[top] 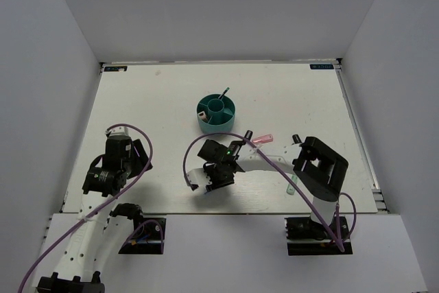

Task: Sort the stationery into containers
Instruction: Grab a piece of stationery with the right arm

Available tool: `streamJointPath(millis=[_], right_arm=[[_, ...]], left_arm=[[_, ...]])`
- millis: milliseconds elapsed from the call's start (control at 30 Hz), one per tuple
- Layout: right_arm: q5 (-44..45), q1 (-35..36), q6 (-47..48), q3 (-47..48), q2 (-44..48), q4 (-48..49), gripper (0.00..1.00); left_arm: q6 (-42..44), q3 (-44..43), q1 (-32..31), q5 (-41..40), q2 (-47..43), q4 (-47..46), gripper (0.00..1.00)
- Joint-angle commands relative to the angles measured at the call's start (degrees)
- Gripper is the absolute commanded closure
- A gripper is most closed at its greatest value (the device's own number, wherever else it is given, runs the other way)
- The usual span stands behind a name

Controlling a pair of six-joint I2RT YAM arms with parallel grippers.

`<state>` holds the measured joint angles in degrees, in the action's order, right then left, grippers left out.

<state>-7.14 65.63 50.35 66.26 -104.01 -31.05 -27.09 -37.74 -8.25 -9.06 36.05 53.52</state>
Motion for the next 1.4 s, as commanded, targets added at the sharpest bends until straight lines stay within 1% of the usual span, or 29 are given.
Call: streamJointPath(millis=[0, 67, 167, 233, 267, 300, 367, 467, 533, 600, 733, 833, 967, 1133, 1367], right_arm=[[2.8, 0.0, 1.9, -2.0, 0.2, 0.7, 0.58], [3.6, -0.1, 2.6, -2.4, -0.3, 0.8, 0.58], [2.7, -0.3, 3.8, -2.3, -1.6, -0.5, 0.61], [0.6, -0.3, 5.5, -1.5, -2.9, -4.0, 0.65], [-0.2, -0.6, 6.9, -1.0, -3.6, -5.2, 0.65], [-2.8, -0.6, 8.5, -0.6, -4.0, -9.4, 0.67], [-4.7, -0.8, 10.5, 2.1, -6.5, -14.6, 0.68], [-5.3, -0.9, 11.1, 2.0, -6.9, -14.9, 0.70], [-5.7, -1.0, 11.1, 1.3, -6.6, -14.2, 0.76], [-6.2, -1.0, 10.6, 1.3, -6.6, -14.7, 0.80], [-7.5, -1.4, 8.5, 1.7, -7.5, -16.6, 0.94], [-8.0, -1.9, 6.5, 2.2, -7.7, -17.7, 1.00], [-4.7, -2.4, 3.2, 4.1, -5.0, -18.4, 1.00], [-1.0, -4.0, 0.3, 9.2, 0.1, -21.1, 1.00], [8.8, -6.2, -0.2, 15.7, 5.1, -23.3, 1.00]], left_arm=[[-0.2, -0.1, 0.4, -0.8, -0.5, -0.4, 0.26], [-0.4, -0.2, 0.4, -0.9, -0.4, -0.3, 0.26], [-0.4, -0.1, 0.4, -0.9, -0.7, -0.3, 0.26], [-0.3, -0.1, 0.4, -1.1, -0.5, -0.2, 0.26], [-0.3, -0.1, 0.4, -1.2, -0.7, -0.3, 0.26], [-0.4, -0.2, 0.4, -1.3, -0.7, -0.2, 0.26], [-0.4, -0.2, 0.5, -1.6, -0.8, -0.2, 0.26], [-0.3, -0.2, 0.3, -1.7, -1.0, -0.1, 0.26], [-0.5, -0.3, 0.4, -1.9, -1.1, 0.0, 0.26], [-0.4, -0.4, 0.4, -1.8, -1.2, 0.0, 0.26], [-0.4, -0.2, 0.3, -2.2, -1.2, 0.1, 0.26], [-0.5, -0.2, 0.3, -2.3, -1.5, 0.0, 0.26], [-0.5, -0.3, 0.3, -2.5, -1.7, 0.1, 0.26], [-0.4, -0.2, 0.3, -2.5, -1.7, 0.0, 0.26], [-0.5, -0.1, 0.4, -2.7, -2.0, 0.1, 0.26]])
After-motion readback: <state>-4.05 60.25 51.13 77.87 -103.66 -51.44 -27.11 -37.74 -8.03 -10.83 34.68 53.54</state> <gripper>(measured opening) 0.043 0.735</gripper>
